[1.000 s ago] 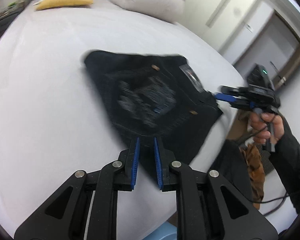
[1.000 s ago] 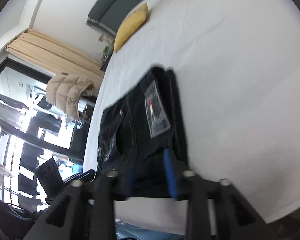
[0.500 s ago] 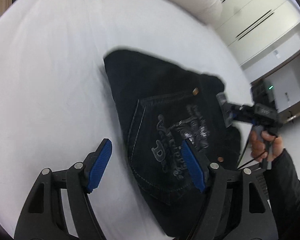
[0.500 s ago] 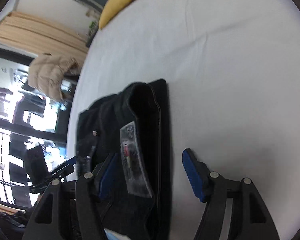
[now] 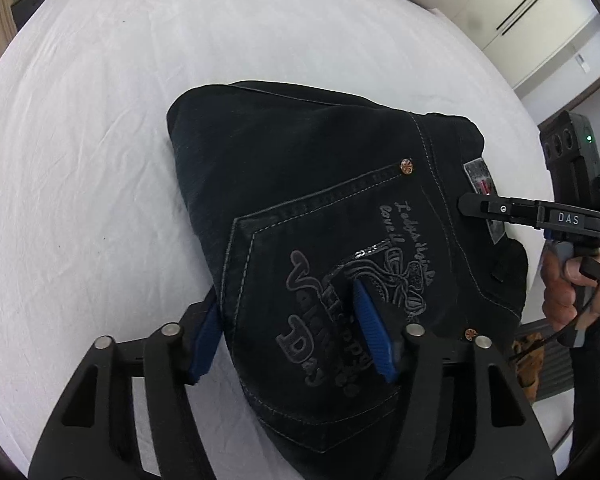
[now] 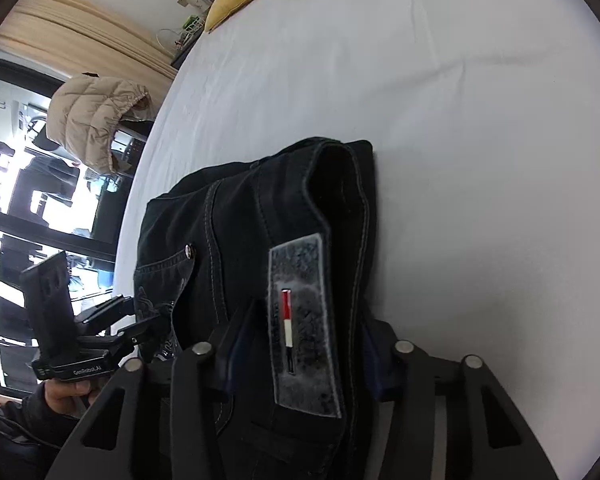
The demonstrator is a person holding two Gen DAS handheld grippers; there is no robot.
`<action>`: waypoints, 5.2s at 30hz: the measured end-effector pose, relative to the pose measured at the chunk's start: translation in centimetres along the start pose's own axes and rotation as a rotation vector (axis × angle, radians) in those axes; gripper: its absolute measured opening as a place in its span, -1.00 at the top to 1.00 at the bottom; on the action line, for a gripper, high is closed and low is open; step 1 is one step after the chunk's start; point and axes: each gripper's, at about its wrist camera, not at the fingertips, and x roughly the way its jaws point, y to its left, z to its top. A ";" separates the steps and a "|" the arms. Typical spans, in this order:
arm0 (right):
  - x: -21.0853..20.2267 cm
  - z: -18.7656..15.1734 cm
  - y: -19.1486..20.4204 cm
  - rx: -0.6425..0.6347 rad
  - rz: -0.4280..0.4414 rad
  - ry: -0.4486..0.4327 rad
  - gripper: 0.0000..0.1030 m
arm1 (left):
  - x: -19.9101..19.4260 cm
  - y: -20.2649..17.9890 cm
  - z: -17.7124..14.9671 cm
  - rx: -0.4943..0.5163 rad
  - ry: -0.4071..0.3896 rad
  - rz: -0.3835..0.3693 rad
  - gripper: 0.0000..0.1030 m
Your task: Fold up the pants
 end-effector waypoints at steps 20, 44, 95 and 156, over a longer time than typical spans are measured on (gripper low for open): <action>-0.8 -0.8 4.0 -0.107 -0.210 -0.067 0.54 | -0.7 -0.5 0.7 0.034 -0.017 0.012 0.51; -3.0 -0.7 13.9 -0.226 -0.239 -0.168 0.66 | -9.3 4.4 -0.4 0.006 -0.156 -0.021 0.68; 7.8 12.5 13.4 0.037 -0.061 -0.381 -0.13 | -13.4 25.9 7.7 -0.030 -0.411 0.274 -0.05; -1.3 -13.2 31.4 -0.161 -0.609 -0.400 -1.00 | -23.3 14.1 -17.9 -0.186 -0.397 0.409 -1.00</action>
